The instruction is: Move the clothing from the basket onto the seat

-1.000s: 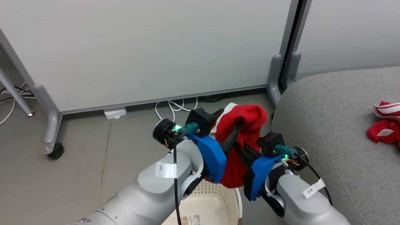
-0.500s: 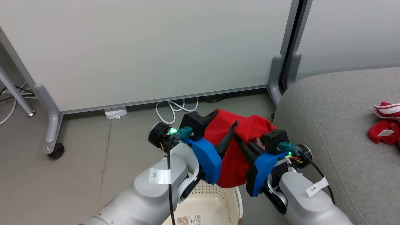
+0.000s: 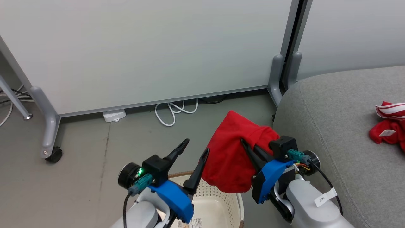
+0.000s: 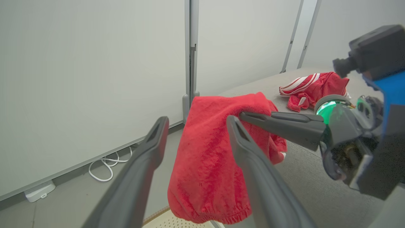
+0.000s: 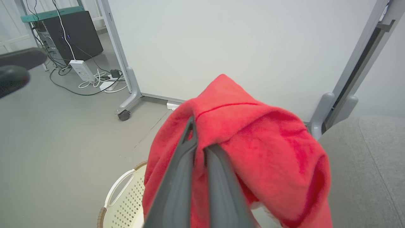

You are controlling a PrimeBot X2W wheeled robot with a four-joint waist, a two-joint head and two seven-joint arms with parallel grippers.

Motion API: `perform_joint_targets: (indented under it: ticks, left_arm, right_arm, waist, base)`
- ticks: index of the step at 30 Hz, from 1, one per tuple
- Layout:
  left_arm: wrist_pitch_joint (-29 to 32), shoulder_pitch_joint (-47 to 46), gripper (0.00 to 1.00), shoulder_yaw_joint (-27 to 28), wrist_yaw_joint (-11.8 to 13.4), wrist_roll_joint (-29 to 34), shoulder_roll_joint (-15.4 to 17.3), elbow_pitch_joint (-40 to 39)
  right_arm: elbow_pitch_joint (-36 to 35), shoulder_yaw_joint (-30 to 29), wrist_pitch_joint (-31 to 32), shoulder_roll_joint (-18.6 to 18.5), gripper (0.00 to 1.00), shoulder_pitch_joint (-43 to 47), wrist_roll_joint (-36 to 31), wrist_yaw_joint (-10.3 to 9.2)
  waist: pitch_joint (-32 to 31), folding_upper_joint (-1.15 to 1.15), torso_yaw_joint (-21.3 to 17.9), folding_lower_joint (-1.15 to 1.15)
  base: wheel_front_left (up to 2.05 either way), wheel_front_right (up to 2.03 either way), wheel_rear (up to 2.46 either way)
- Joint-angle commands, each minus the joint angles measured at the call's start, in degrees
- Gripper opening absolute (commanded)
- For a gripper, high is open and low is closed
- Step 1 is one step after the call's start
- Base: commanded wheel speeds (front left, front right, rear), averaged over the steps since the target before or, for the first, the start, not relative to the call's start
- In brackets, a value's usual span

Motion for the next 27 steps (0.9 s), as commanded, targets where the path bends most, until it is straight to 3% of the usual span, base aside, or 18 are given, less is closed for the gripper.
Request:
perform_joint_targets:
  ticks: [1, 7, 14, 27]
  left_arm:
    - [-0.15, 1.31, 1.00, 1.25, -0.22, 1.11, 0.38, -1.02]
    - [-0.16, 10.85, 1.00, 10.32, -0.90, 6.92, 1.15, -5.98]
    - [-0.16, 17.20, 1.00, 17.81, -2.38, 11.64, -0.42, -7.89]
    - [-0.16, 18.42, 1.00, 22.27, -4.66, 16.85, -3.67, -6.72]
  right_arm:
    - [-0.54, -0.39, -0.19, 0.05, 0.00, 0.80, -0.53, 0.01]
    - [-1.94, -2.17, -0.19, -0.02, 0.00, 2.29, -1.70, 0.01]
    - [-2.84, -3.42, -0.19, -0.28, 0.00, 3.56, -2.72, 0.01]
    - [-3.48, -4.50, -0.19, -0.22, 0.00, 3.97, -3.30, 0.01]
  waist:
    - [-0.05, 0.00, -0.09, 0.00]
    - [-0.15, 0.00, -0.61, 0.00]
    - [-0.04, 0.00, -0.83, 0.00]
    - [0.48, 0.00, -3.39, 0.00]
  base:
    - [0.00, 0.00, 0.00]
    - [0.00, 0.00, 0.00]
    - [0.00, 0.00, 0.00]
    - [0.00, 0.00, 0.00]
